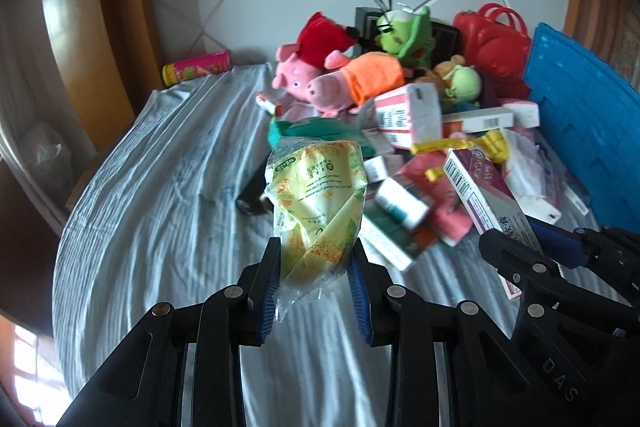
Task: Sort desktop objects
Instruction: 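Lift the yellow packet and pink ointment box and carry both over the blue crate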
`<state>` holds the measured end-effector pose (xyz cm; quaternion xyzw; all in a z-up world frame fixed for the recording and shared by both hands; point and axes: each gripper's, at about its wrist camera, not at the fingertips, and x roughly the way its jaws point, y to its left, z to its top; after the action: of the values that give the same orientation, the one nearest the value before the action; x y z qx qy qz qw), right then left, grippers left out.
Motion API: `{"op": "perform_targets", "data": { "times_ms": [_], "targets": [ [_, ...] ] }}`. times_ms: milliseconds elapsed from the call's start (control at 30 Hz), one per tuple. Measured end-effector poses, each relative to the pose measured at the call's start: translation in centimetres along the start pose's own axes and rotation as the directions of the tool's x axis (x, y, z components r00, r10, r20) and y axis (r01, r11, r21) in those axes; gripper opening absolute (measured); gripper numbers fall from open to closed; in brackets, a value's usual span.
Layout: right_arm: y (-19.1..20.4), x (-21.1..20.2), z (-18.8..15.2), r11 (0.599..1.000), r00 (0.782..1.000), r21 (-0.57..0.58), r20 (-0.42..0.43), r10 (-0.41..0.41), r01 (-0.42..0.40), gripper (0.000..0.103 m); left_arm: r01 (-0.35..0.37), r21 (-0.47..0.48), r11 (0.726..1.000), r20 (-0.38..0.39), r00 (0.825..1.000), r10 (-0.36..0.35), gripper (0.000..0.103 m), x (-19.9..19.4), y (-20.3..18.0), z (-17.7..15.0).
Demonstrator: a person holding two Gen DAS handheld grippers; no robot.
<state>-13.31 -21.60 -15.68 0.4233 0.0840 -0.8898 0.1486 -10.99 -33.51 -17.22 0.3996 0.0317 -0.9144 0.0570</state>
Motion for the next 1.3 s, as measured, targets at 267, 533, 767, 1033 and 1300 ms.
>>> {"op": "perform_targets", "data": {
  "times_ms": [267, 533, 767, 1033, 1300],
  "targets": [
    [-12.1, -6.9, -3.8, 1.0, 0.997, 0.008, 0.069, -0.026, 0.025, 0.028, 0.033, 0.033, 0.999, 0.055, 0.998, -0.035, 0.031, -4.5, -14.4, -0.2],
    [-21.8, -12.5, -5.3, 0.998, 0.991, 0.049, 0.126, -0.049, 0.043, 0.028, 0.06, 0.082, 0.995, 0.077, 0.995, -0.067, 0.031, -8.0, -25.0, 1.2],
    [-26.3, -14.7, -4.3, 0.993, 0.98, 0.083, 0.176, -0.092, 0.079, 0.028, 0.074, 0.115, 0.991, 0.129, 0.988, -0.089, 0.031, -9.0, -29.3, 3.6],
    [-29.3, -16.1, -1.9, 0.986, 0.963, 0.105, 0.227, -0.147, 0.125, 0.028, 0.106, 0.13, 0.986, 0.185, 0.974, -0.129, 0.031, -9.3, -32.4, 6.8],
    [-35.0, -17.8, 0.5, 0.986, 0.941, 0.102, 0.302, -0.155, 0.129, 0.028, 0.087, 0.129, 0.988, 0.259, 0.959, -0.119, 0.031, -10.3, -38.1, 10.1]
  ]
}}
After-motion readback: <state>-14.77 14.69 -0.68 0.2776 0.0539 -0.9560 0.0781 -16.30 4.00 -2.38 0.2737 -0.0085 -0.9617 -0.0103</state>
